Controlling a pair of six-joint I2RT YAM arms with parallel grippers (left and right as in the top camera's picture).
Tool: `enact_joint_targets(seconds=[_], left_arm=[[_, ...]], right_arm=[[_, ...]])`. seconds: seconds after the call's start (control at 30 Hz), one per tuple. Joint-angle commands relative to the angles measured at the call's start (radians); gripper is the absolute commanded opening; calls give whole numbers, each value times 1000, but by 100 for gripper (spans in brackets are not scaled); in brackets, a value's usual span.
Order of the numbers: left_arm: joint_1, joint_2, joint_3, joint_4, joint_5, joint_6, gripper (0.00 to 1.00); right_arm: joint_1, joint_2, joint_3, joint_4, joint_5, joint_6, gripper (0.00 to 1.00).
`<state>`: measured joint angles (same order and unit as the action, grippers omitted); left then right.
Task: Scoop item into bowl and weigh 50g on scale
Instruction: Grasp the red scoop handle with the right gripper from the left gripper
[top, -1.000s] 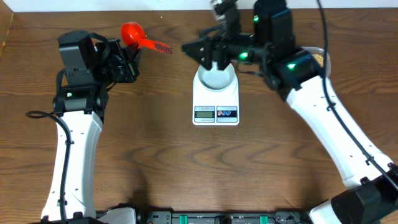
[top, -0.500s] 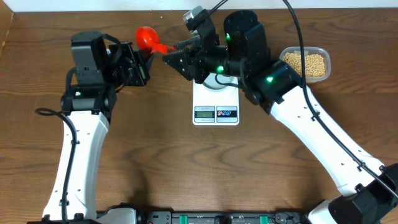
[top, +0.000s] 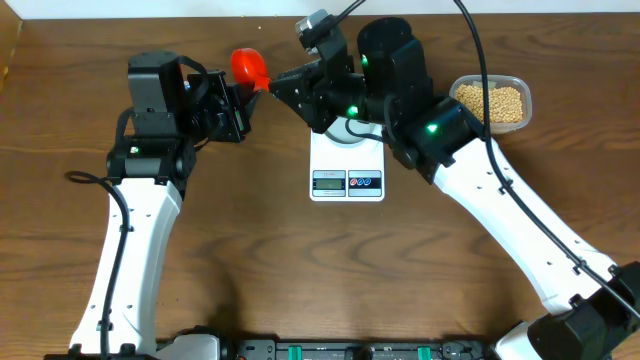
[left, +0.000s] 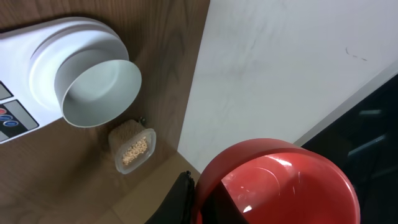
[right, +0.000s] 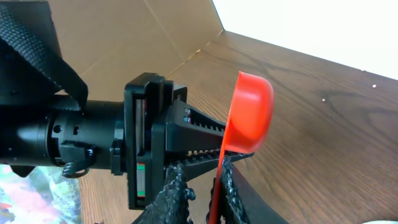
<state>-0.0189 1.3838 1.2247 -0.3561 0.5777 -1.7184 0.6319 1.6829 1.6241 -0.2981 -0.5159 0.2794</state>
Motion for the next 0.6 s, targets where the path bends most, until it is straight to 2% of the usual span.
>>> enact_joint_targets(seconds=[0.0, 0.13, 0.3, 0.57], left_arm=[[-12, -5, 11, -2, 20, 55, 7], [-12, -5, 11, -2, 14, 61, 7], [-12, -5, 11, -1, 13, 61, 7], [-12, -5, 11, -1, -6, 103, 7]], right_arm=[[12, 22, 16, -1, -6, 18, 16], [13, 22, 16, -1, -6, 20, 16], [19, 22, 16, -7, -6, 20, 22], [24, 31, 16, -21, -6, 24, 20]])
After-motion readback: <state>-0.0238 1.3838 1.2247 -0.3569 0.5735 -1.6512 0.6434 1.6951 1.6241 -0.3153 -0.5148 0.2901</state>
